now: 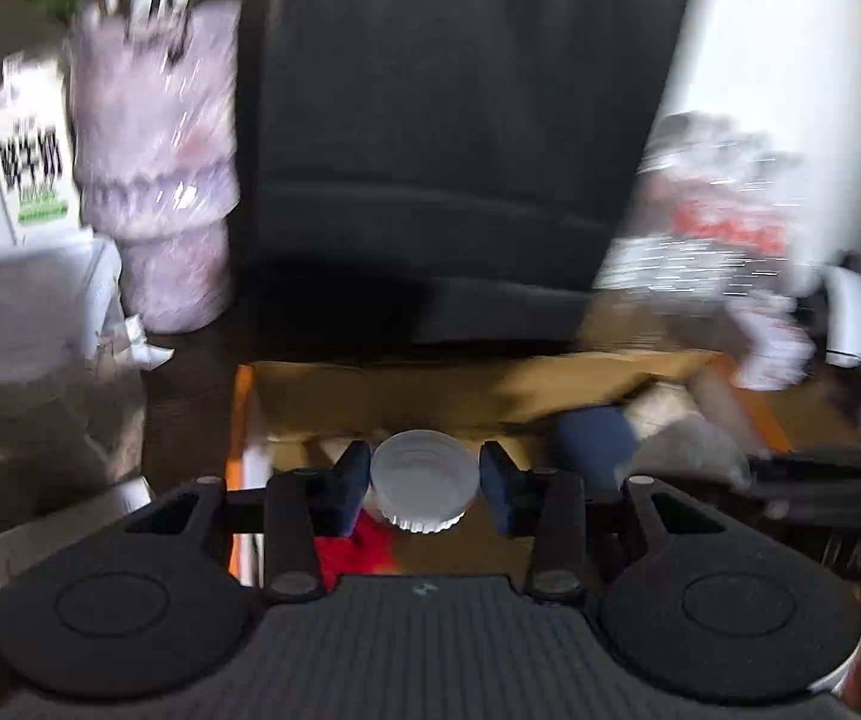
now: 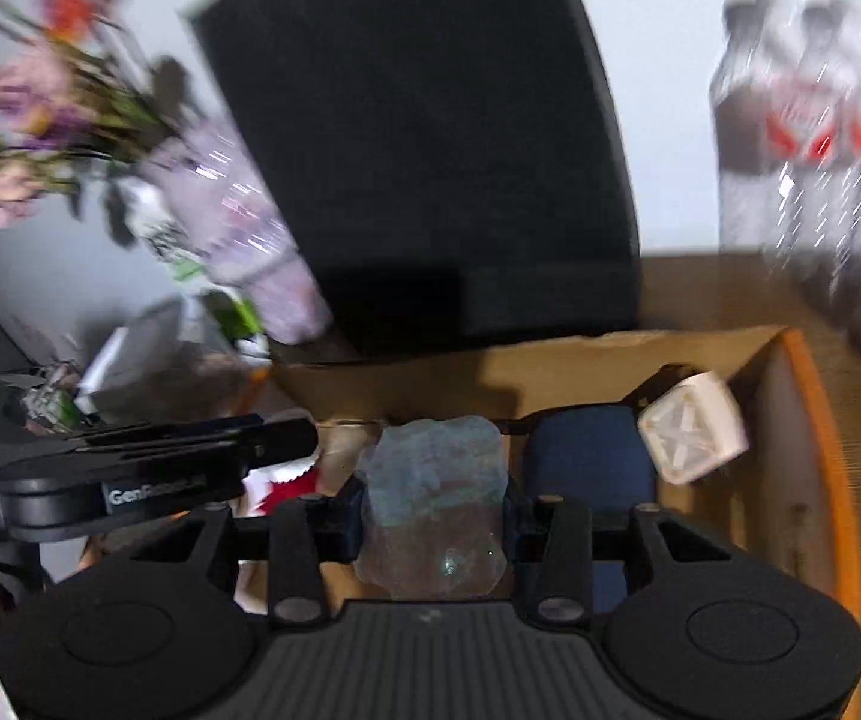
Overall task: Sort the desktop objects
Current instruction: 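Carry the white lid and clear bag into the box and open both tools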
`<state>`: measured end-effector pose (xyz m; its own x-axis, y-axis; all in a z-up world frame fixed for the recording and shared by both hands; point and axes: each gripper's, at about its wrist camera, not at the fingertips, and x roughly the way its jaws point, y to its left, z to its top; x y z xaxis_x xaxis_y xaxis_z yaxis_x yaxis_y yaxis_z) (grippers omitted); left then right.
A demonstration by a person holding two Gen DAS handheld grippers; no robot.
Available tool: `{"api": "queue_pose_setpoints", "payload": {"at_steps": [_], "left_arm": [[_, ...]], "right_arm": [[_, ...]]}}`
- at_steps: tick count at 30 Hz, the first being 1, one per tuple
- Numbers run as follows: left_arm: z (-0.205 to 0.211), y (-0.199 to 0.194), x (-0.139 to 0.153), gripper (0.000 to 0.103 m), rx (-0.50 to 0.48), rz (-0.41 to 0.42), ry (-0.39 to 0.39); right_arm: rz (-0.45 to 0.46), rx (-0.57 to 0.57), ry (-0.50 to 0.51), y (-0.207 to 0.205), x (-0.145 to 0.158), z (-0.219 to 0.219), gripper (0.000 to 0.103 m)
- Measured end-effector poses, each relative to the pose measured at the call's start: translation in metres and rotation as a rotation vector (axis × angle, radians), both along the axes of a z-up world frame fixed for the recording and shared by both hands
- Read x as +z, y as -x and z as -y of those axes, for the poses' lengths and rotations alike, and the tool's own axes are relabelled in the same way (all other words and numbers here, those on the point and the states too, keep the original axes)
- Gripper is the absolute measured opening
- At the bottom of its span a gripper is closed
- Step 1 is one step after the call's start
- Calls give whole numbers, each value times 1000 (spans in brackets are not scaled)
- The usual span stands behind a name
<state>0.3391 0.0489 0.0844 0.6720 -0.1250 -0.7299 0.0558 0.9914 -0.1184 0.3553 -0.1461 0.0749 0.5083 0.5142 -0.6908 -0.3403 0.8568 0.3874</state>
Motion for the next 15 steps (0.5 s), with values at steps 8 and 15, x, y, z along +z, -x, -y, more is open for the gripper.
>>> {"api": "queue_pose_setpoints", "payload": {"at_steps": [8, 15], "left_arm": [[-21, -27, -27, 67, 46, -30, -37], [-15, 16, 16, 84, 23, 70, -56]], "right_arm": [[-2, -67, 62, -26, -18, -23, 63], [177, -108, 143, 31, 29, -3, 75]]}}
